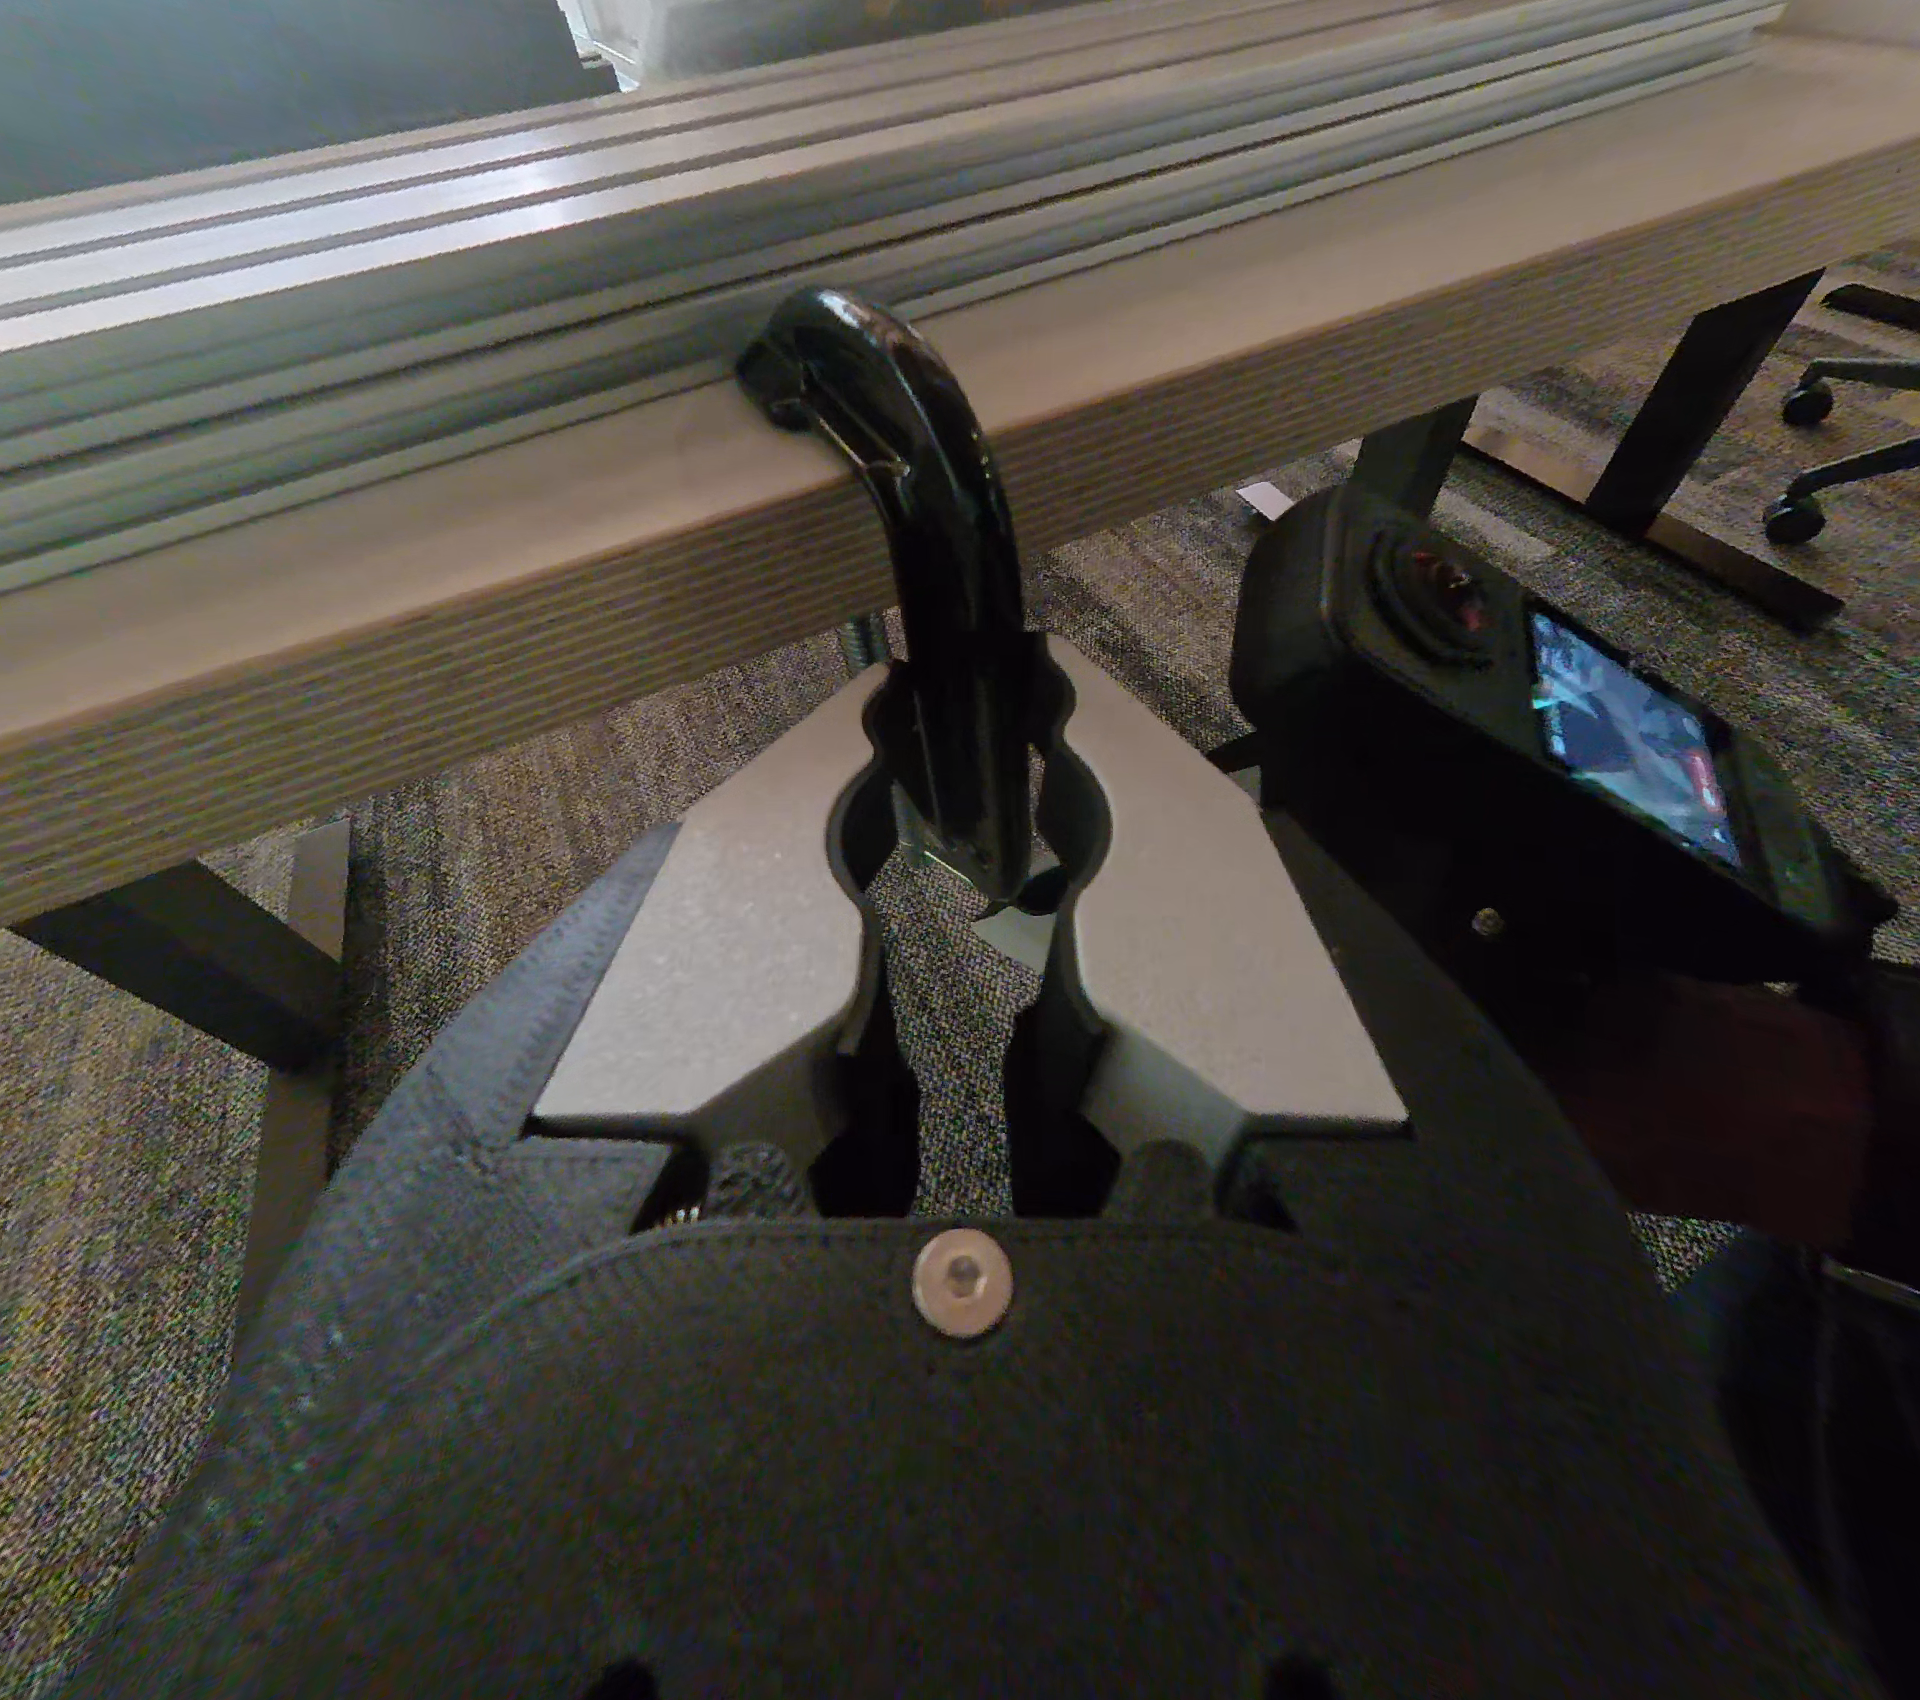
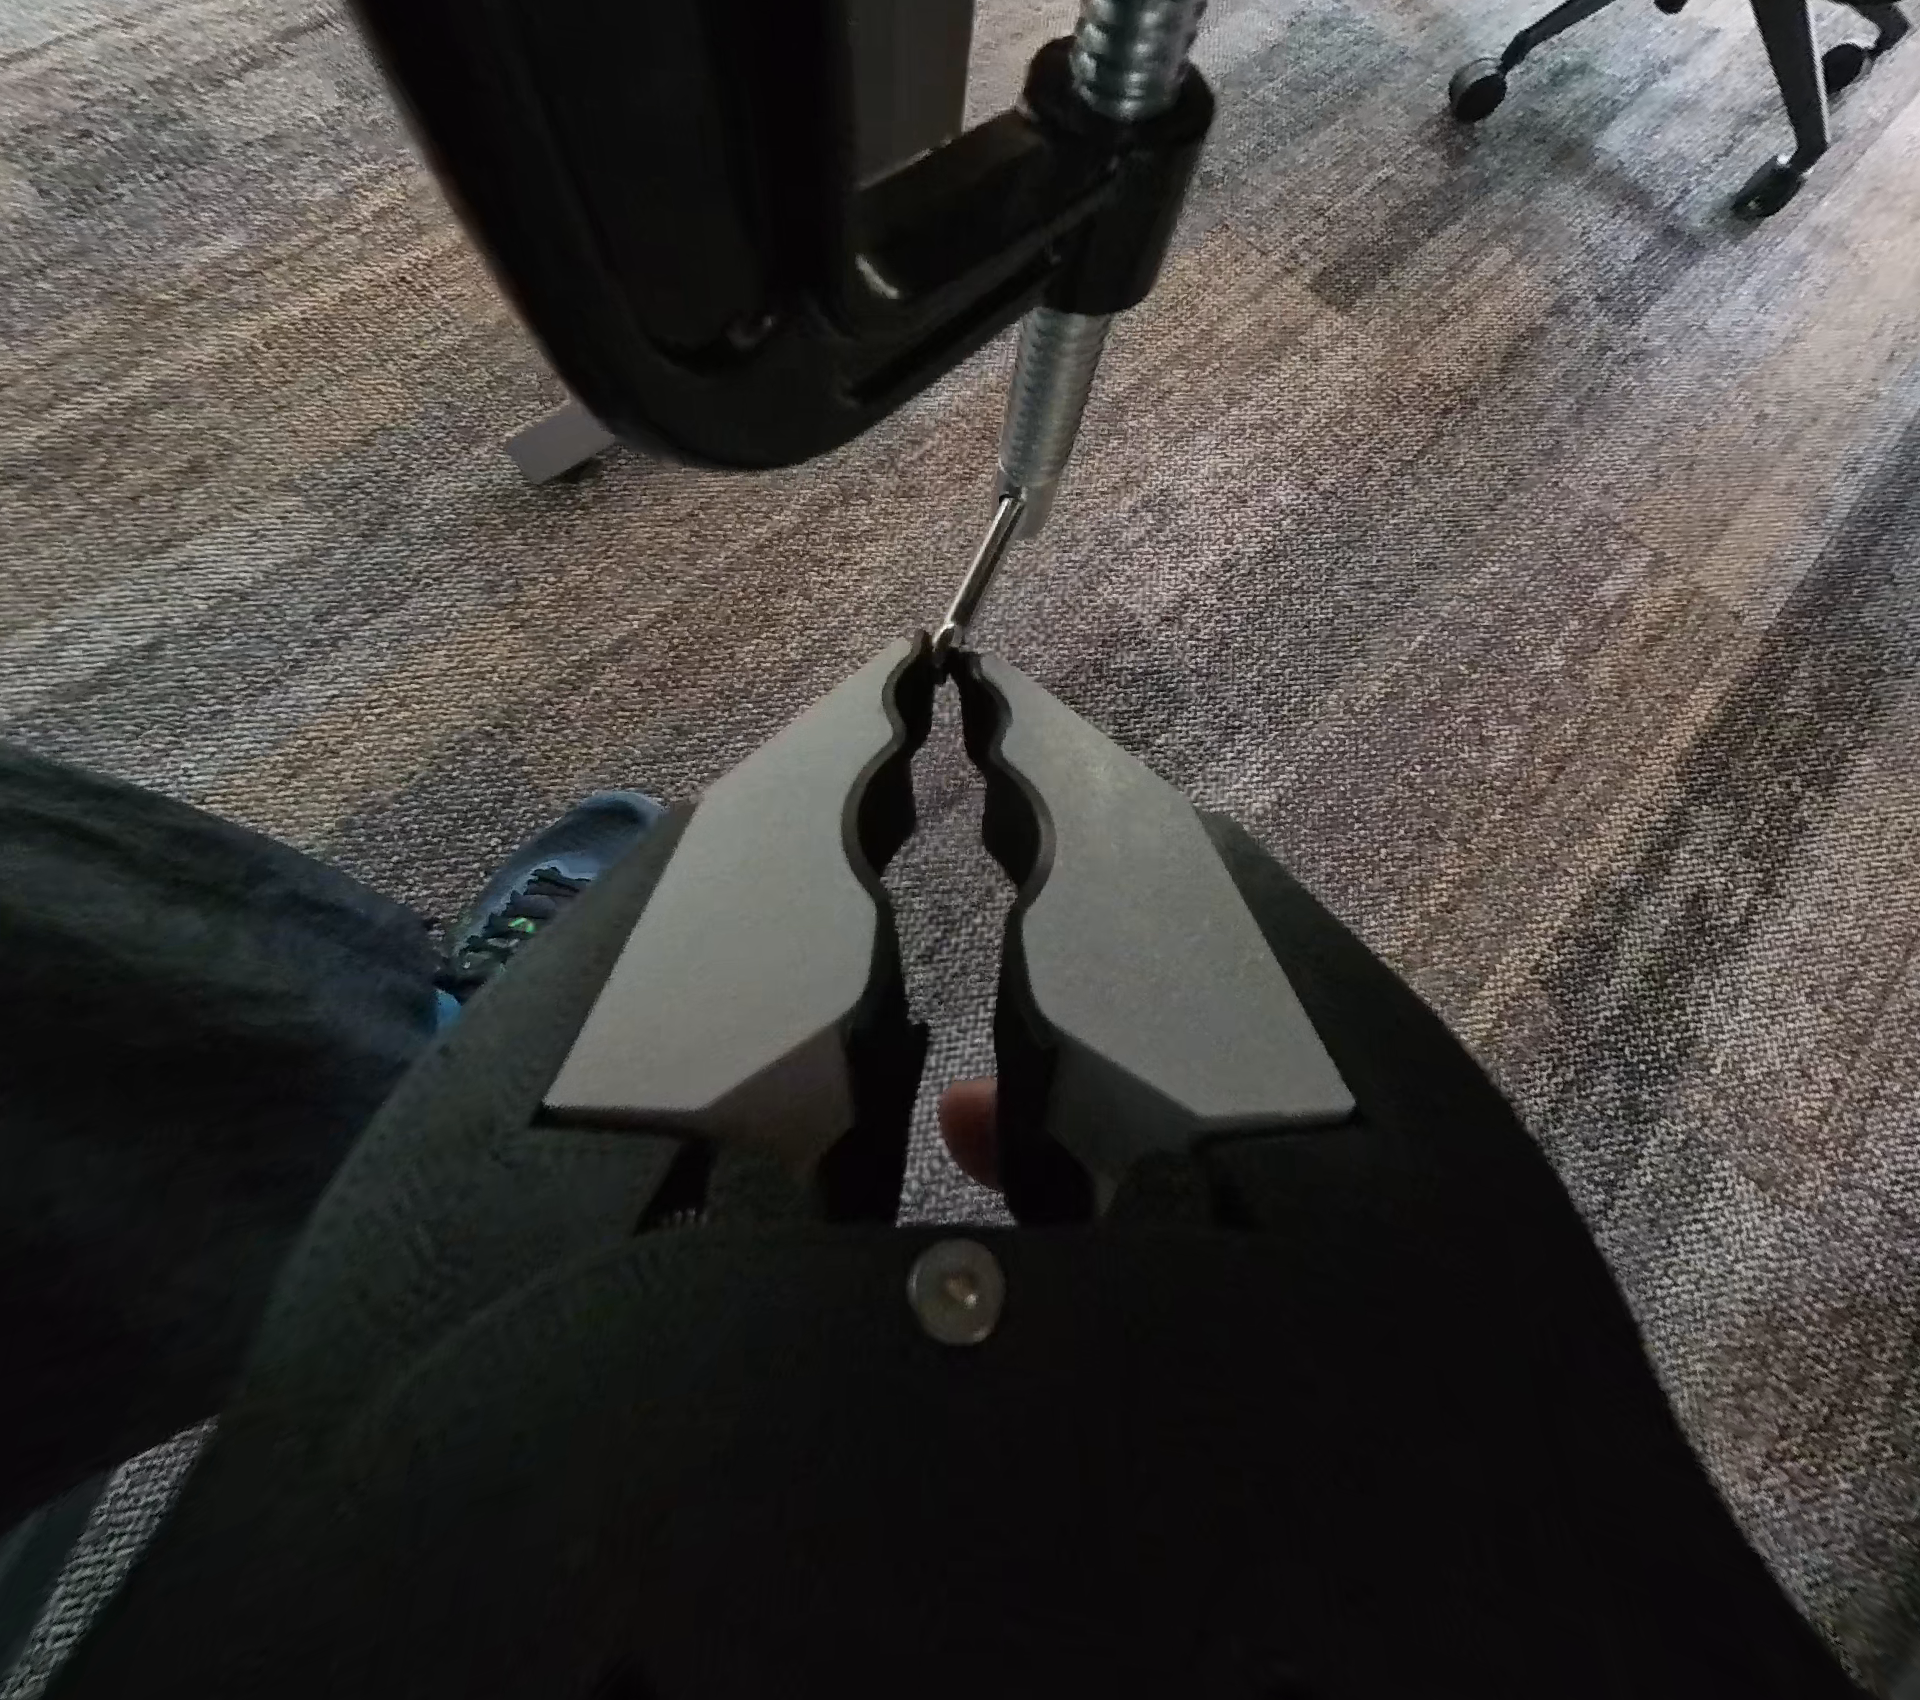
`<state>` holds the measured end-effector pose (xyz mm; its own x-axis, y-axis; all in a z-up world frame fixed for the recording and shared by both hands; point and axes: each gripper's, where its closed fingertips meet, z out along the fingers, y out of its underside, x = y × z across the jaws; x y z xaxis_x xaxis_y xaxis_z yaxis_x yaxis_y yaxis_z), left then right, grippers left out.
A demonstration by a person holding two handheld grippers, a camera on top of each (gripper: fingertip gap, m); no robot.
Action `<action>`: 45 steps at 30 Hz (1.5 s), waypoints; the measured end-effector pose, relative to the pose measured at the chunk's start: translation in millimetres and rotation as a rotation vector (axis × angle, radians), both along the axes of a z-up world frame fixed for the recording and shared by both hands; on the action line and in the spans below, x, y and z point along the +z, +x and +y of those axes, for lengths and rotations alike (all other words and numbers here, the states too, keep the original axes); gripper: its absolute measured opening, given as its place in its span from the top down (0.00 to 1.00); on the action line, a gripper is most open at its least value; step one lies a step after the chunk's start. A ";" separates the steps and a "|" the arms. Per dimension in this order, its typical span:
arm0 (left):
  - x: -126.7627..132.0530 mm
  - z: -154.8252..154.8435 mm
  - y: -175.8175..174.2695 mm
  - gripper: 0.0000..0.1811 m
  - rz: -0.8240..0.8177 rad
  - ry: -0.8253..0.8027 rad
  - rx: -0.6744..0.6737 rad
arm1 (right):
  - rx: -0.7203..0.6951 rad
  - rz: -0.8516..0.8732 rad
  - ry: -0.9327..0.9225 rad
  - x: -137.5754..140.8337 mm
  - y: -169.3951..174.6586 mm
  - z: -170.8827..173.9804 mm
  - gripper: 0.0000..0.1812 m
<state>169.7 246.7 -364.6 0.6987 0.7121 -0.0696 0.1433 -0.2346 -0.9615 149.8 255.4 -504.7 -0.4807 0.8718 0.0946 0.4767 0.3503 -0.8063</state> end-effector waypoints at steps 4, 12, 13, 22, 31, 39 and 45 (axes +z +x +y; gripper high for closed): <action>-0.1 0.2 -0.2 0.82 0.000 -0.003 -0.001 | -0.004 0.001 0.005 1.0 0.2 0.6 0.96; -0.1 0.5 -0.5 0.82 0.001 -0.008 0.003 | -0.019 -0.001 0.022 2.9 0.1 2.4 0.96; 0.0 0.7 -0.5 0.82 -0.001 -0.001 -0.002 | -0.021 0.002 0.016 3.2 0.3 1.5 0.96; 6.2 1.3 2.3 0.79 -0.080 0.057 -0.070 | -0.004 -0.060 0.005 -2.5 21.2 -4.3 0.93; 42.8 -41.8 41.5 0.73 -0.107 0.308 -0.005 | -0.069 -0.037 -0.254 68.3 50.8 1.4 0.75; 67.0 -94.7 92.6 0.72 -0.136 0.554 0.025 | -0.092 0.079 -0.437 170.3 102.5 0.8 0.65; 69.0 -100.2 113.0 0.71 -0.175 0.618 -0.011 | -0.147 0.096 -0.653 210.2 133.3 -5.2 0.61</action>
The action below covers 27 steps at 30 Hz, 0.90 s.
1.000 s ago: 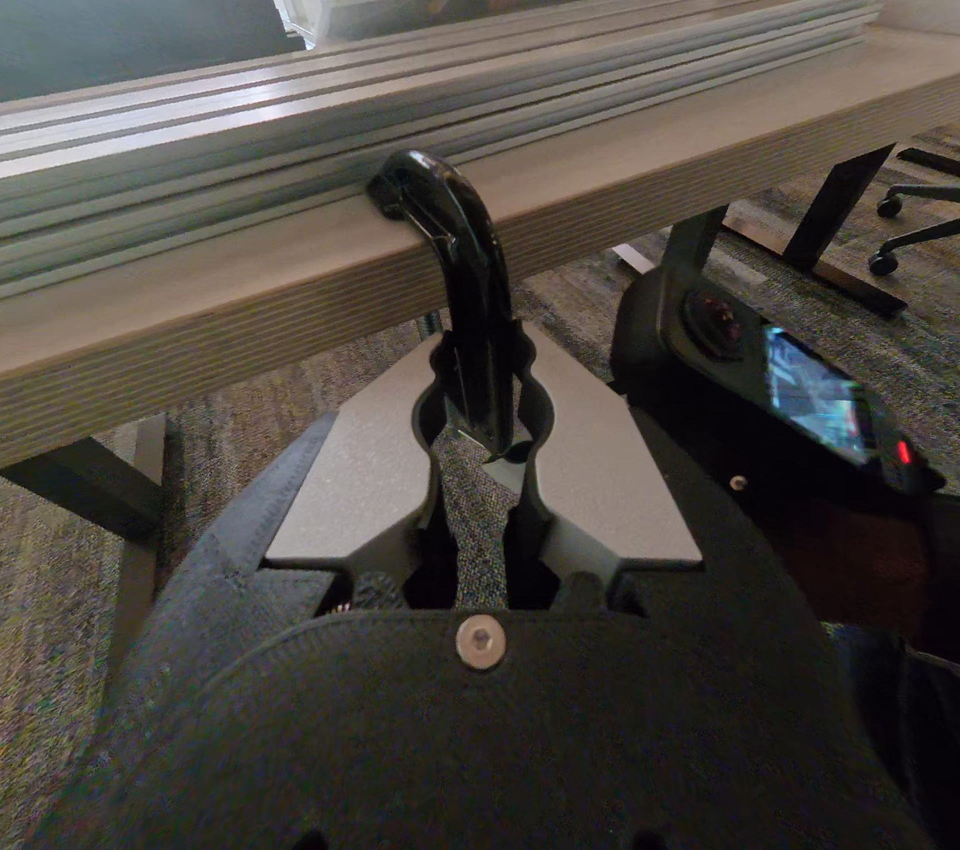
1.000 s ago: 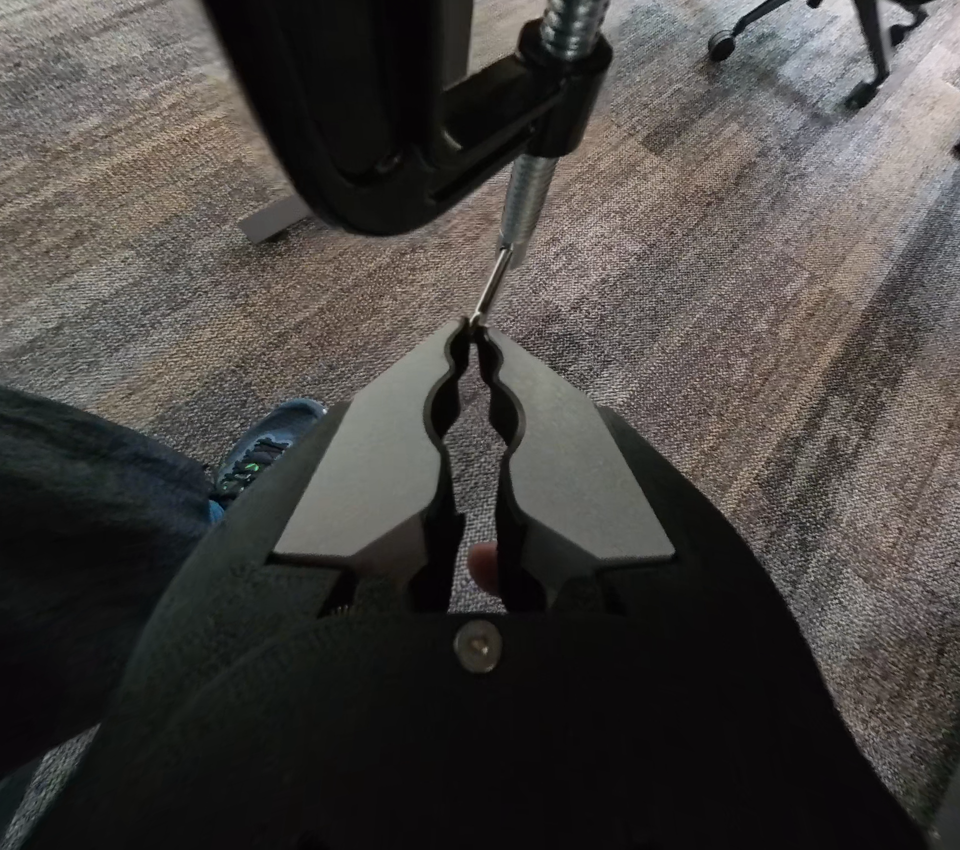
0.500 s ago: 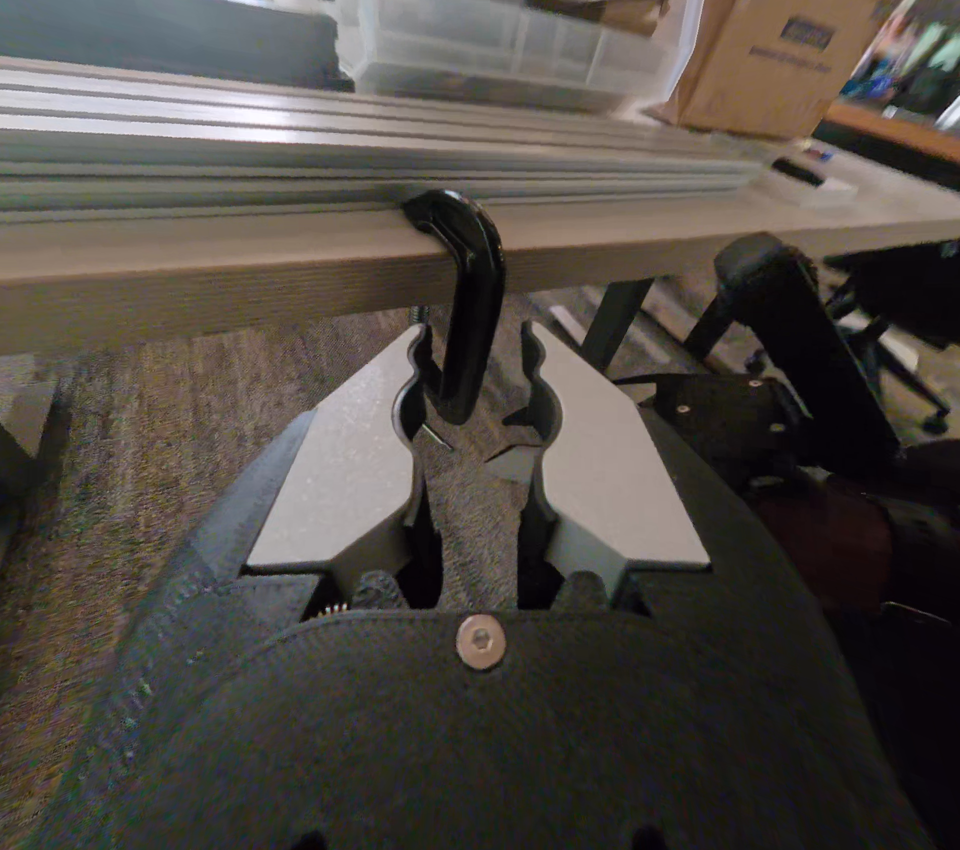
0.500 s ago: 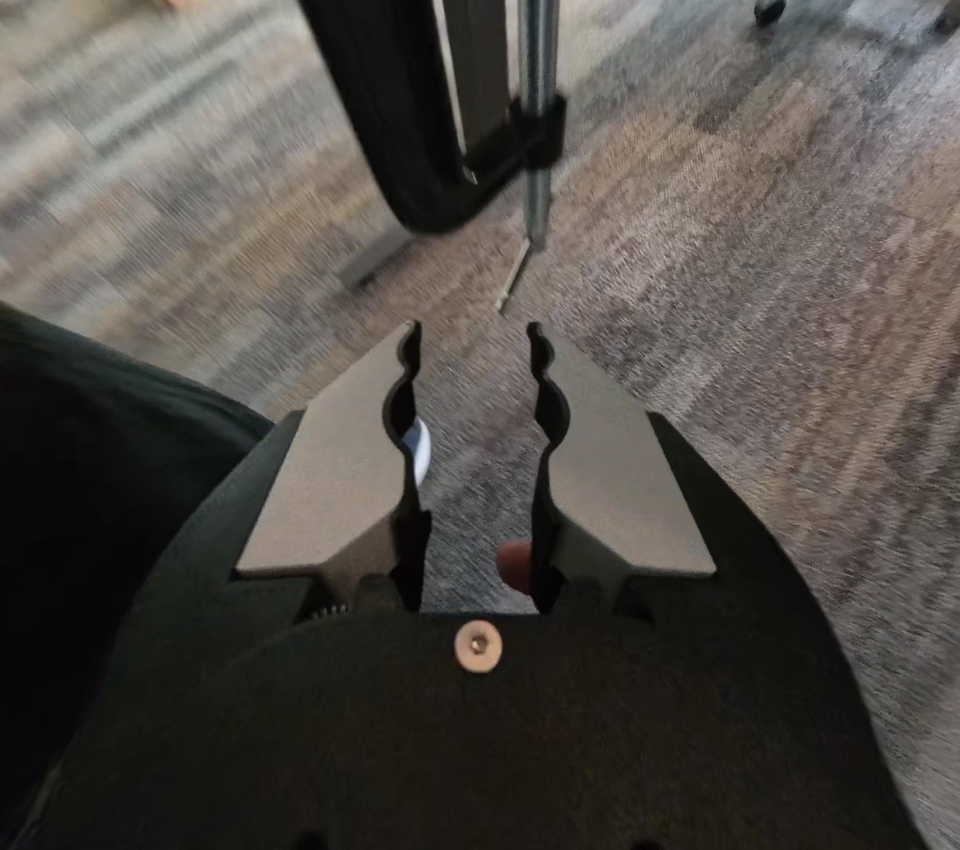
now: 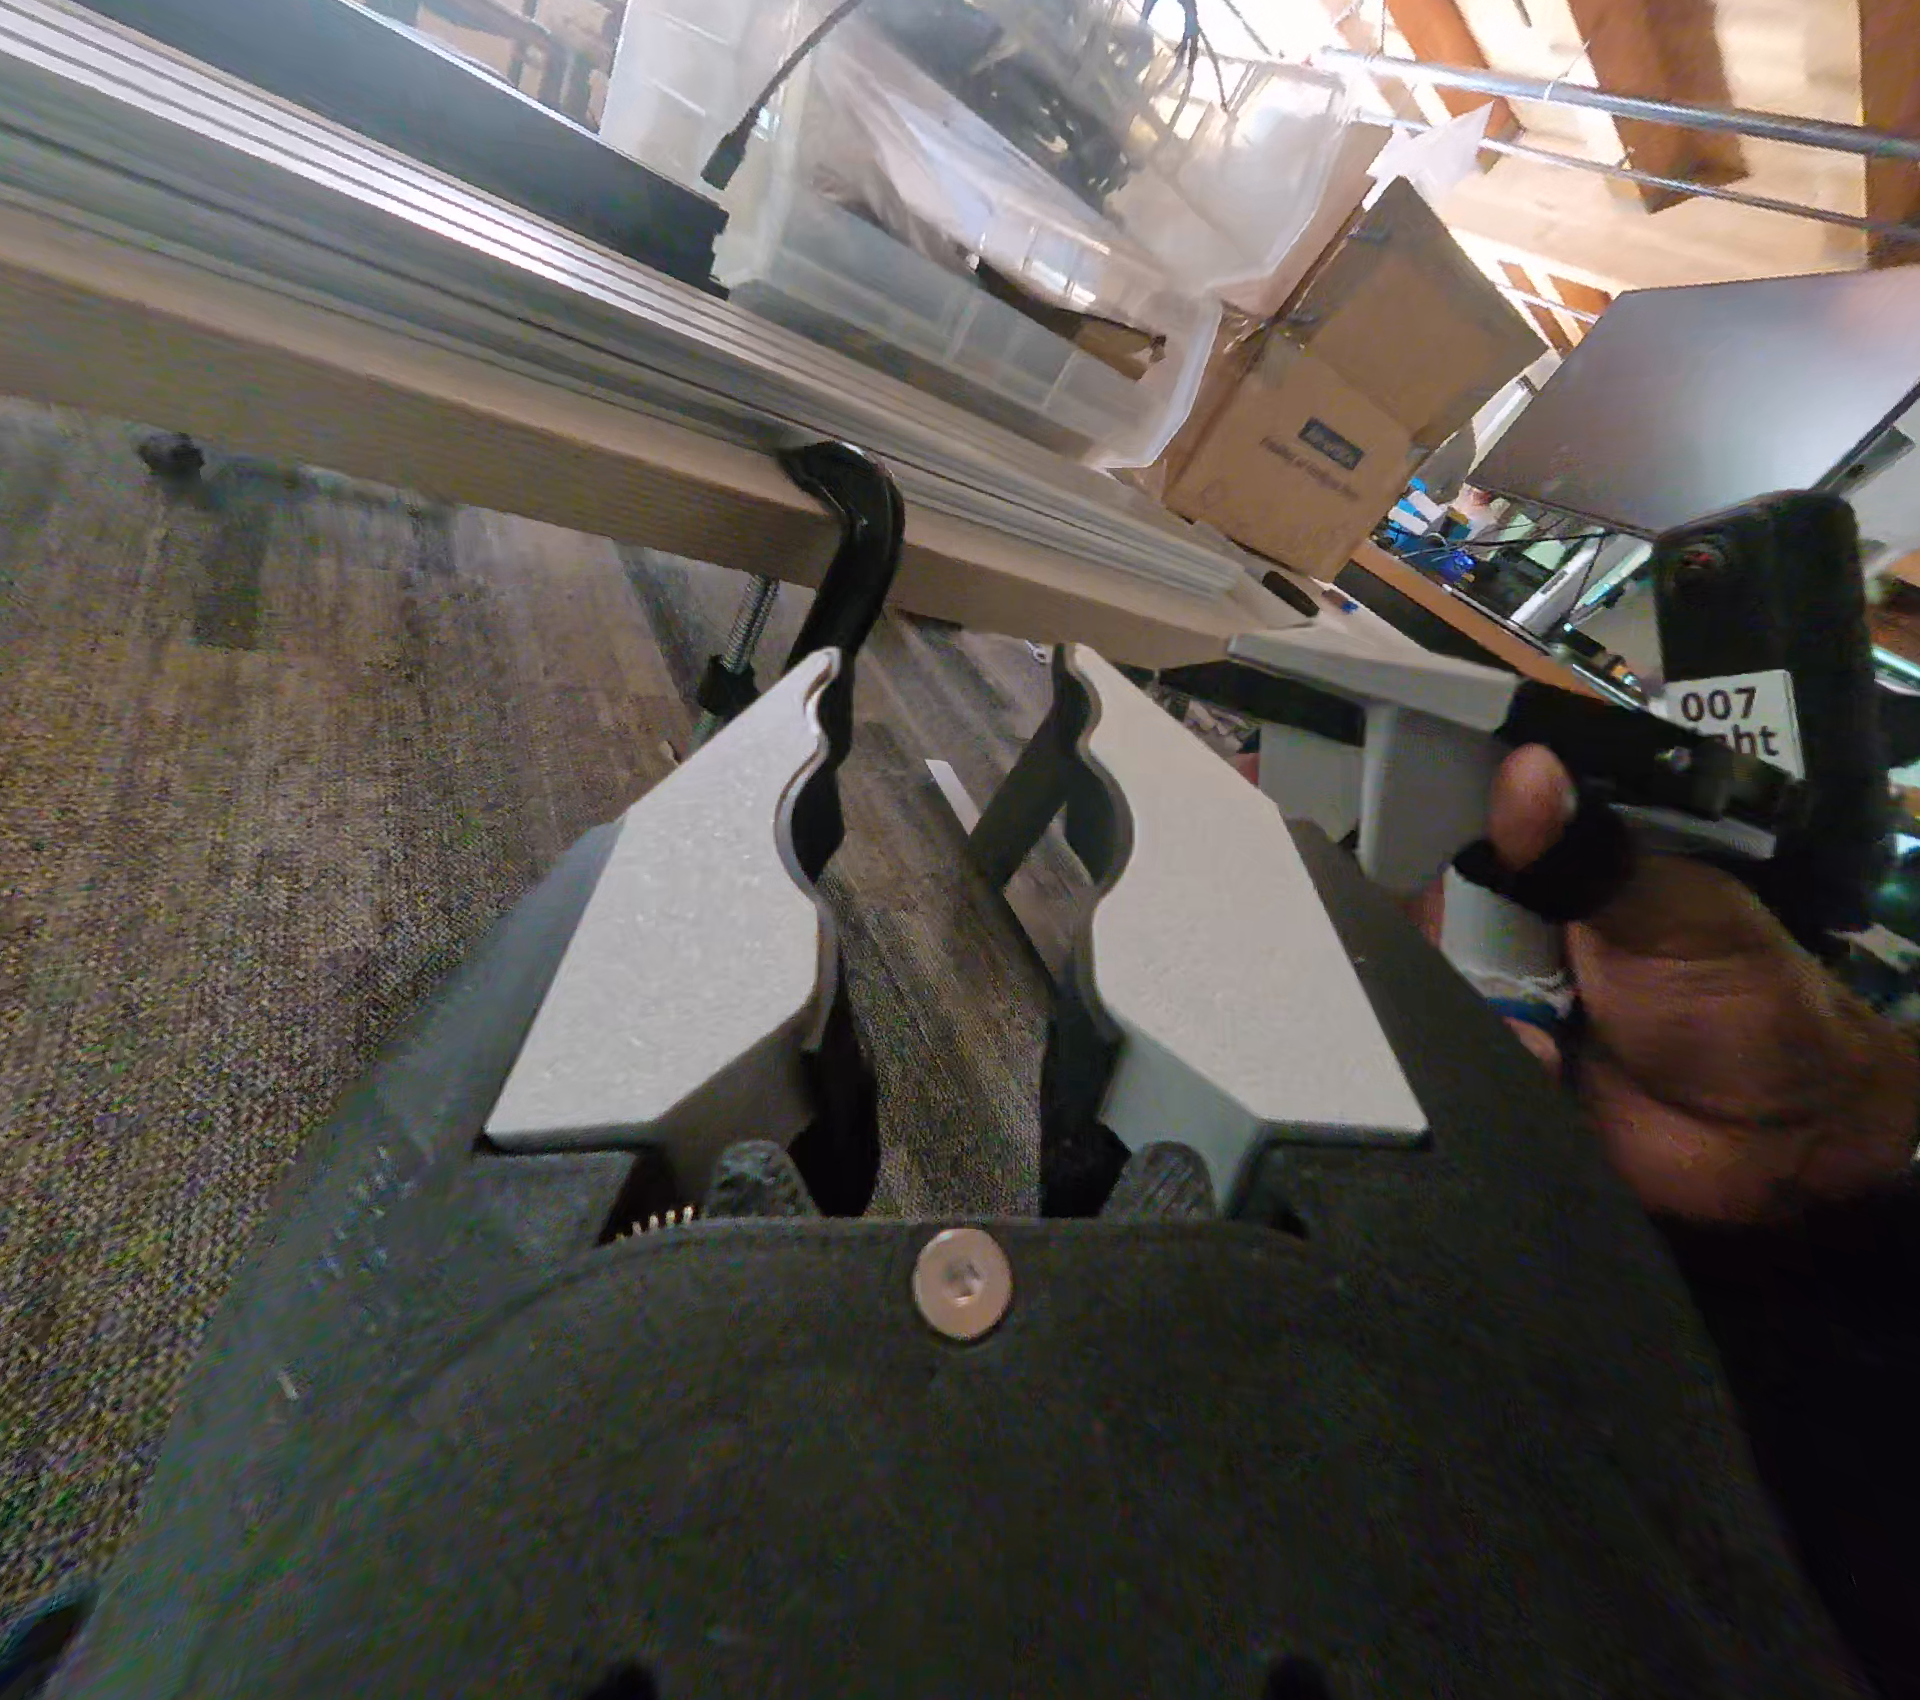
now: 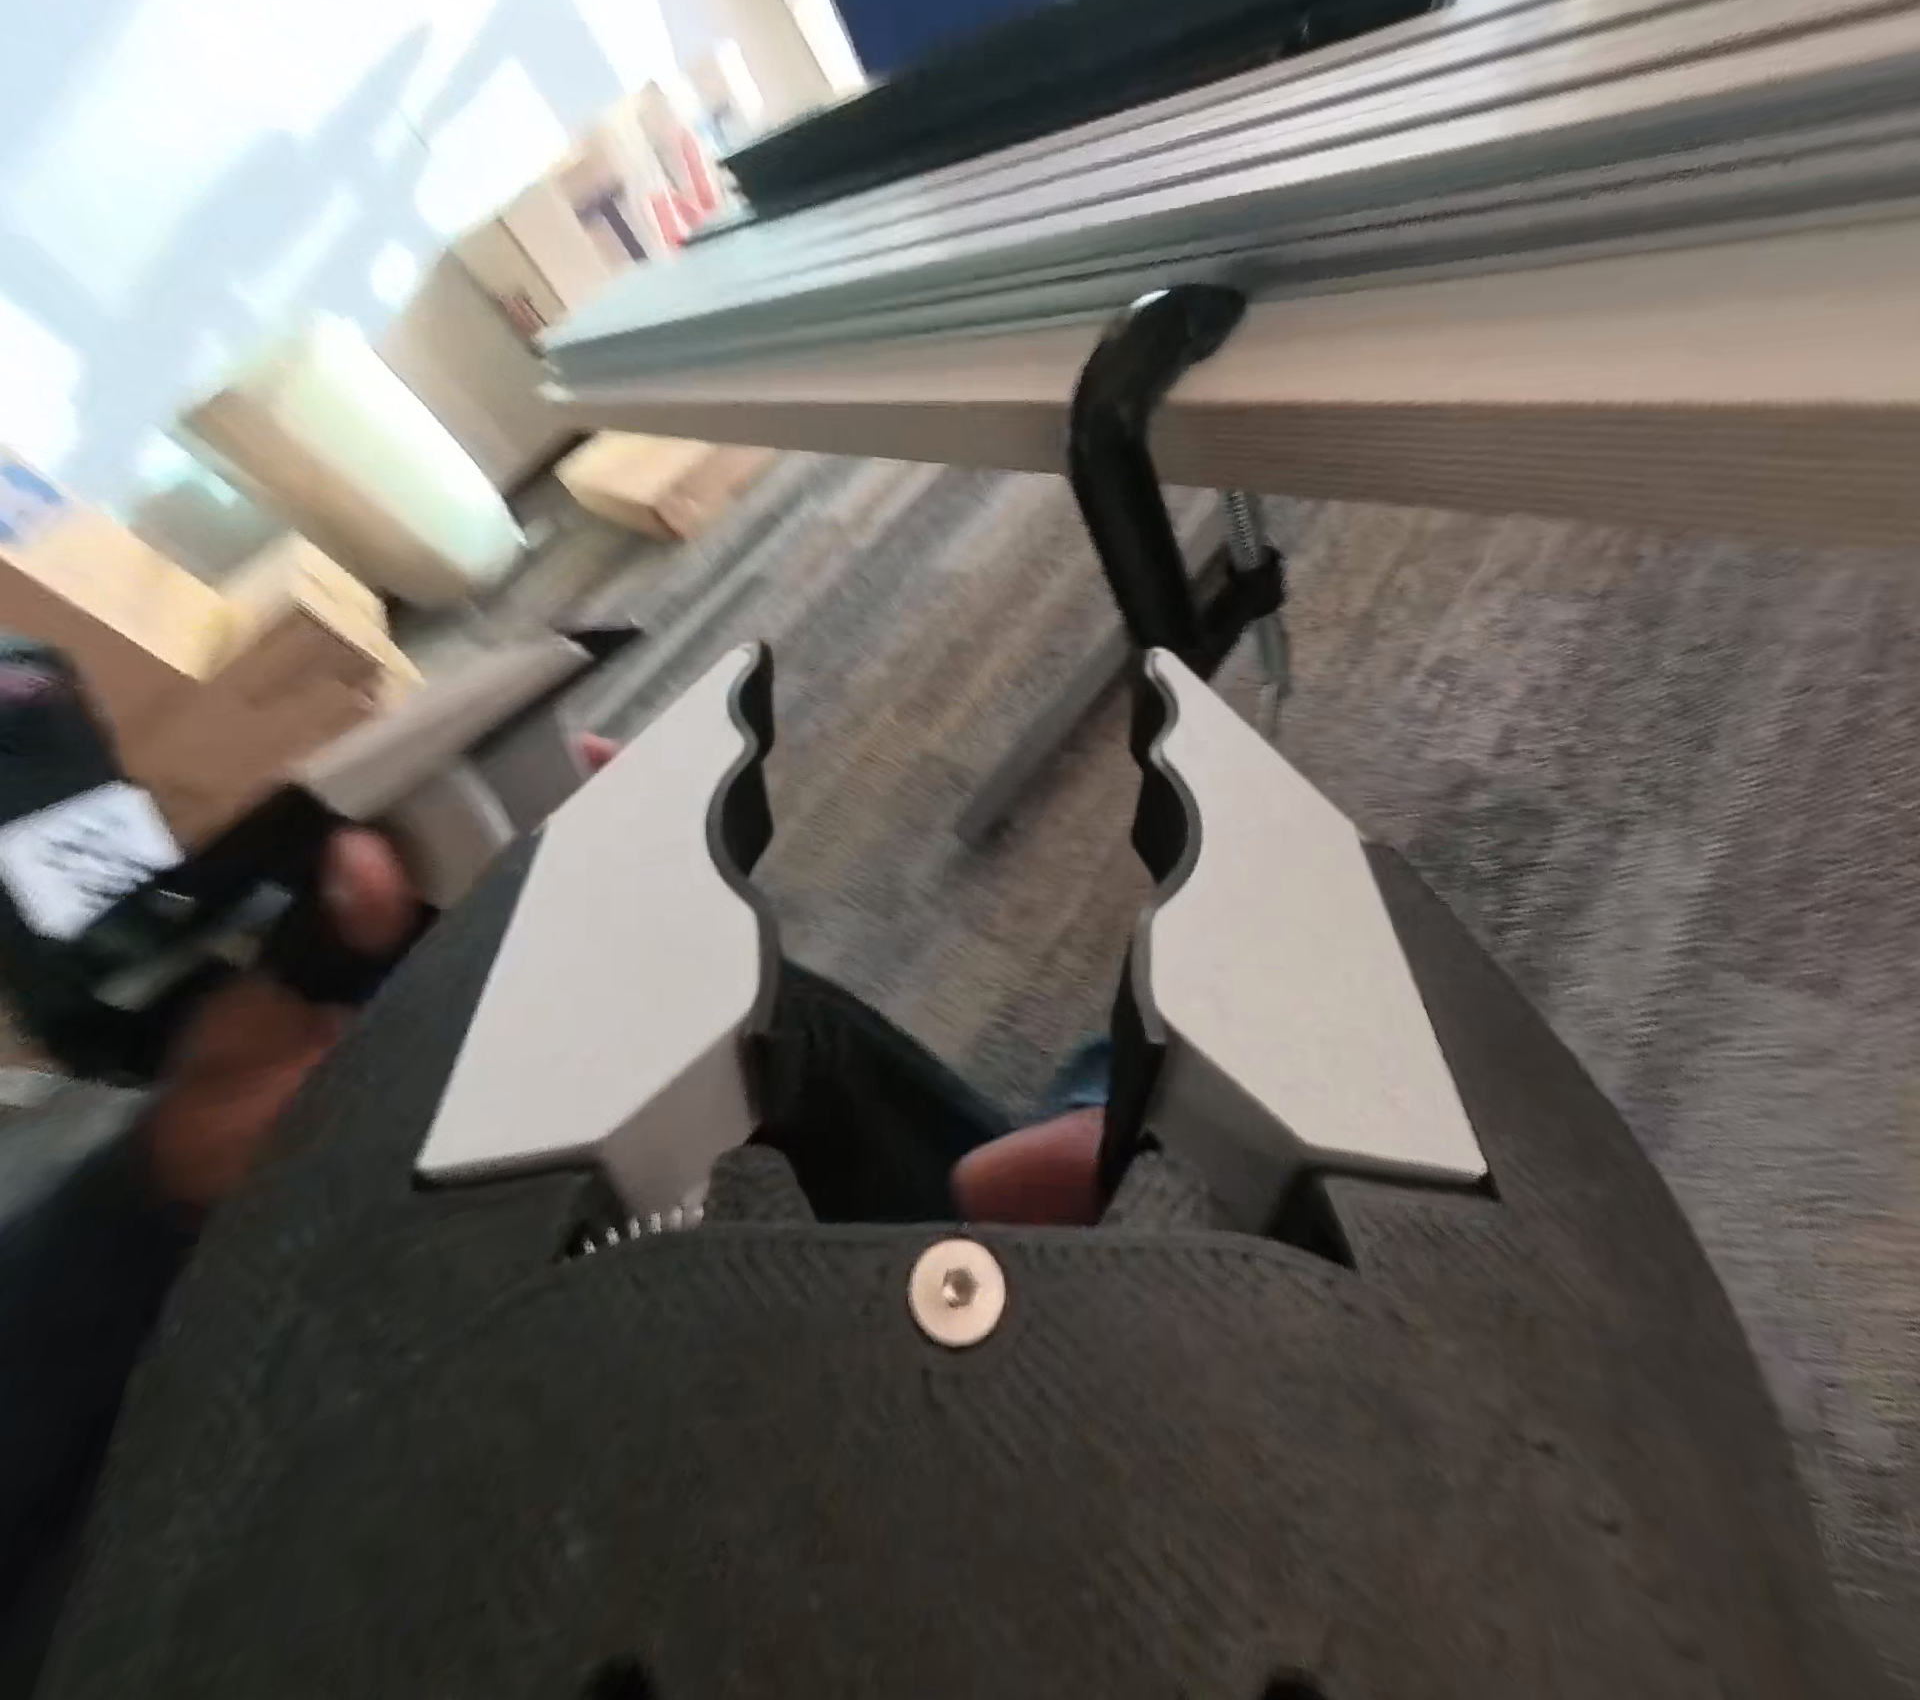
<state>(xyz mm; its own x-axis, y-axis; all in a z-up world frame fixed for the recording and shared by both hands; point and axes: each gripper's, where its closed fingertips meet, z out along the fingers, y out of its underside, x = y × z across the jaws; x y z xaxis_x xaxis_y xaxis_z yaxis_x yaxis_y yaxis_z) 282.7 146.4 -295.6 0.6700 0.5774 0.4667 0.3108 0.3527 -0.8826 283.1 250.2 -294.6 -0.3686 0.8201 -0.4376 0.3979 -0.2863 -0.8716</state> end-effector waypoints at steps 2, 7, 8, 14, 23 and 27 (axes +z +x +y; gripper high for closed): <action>-2.7 1.9 4.2 0.71 -0.019 0.010 -0.023 | 0.008 -0.005 -0.051 4.5 7.9 -6.0 0.60; -5.9 2.9 0.9 0.71 -0.065 0.072 -0.032 | 0.007 0.025 -0.076 15.1 14.5 -7.0 0.60; -7.1 4.6 -1.2 0.71 -0.077 0.084 -0.035 | 0.002 0.034 -0.073 15.7 14.6 -4.5 0.60; -7.3 14.6 -27.4 0.70 -0.099 0.182 -0.017 | -0.020 0.137 -0.070 1.1 10.6 12.4 0.61; 47.8 6.0 -102.9 0.68 0.064 0.329 -0.005 | 0.097 0.364 -0.038 52.3 -47.3 6.2 0.66; 64.6 -4.5 -135.7 0.68 0.076 0.303 0.026 | 0.091 0.411 -0.066 90.6 -97.2 8.2 0.68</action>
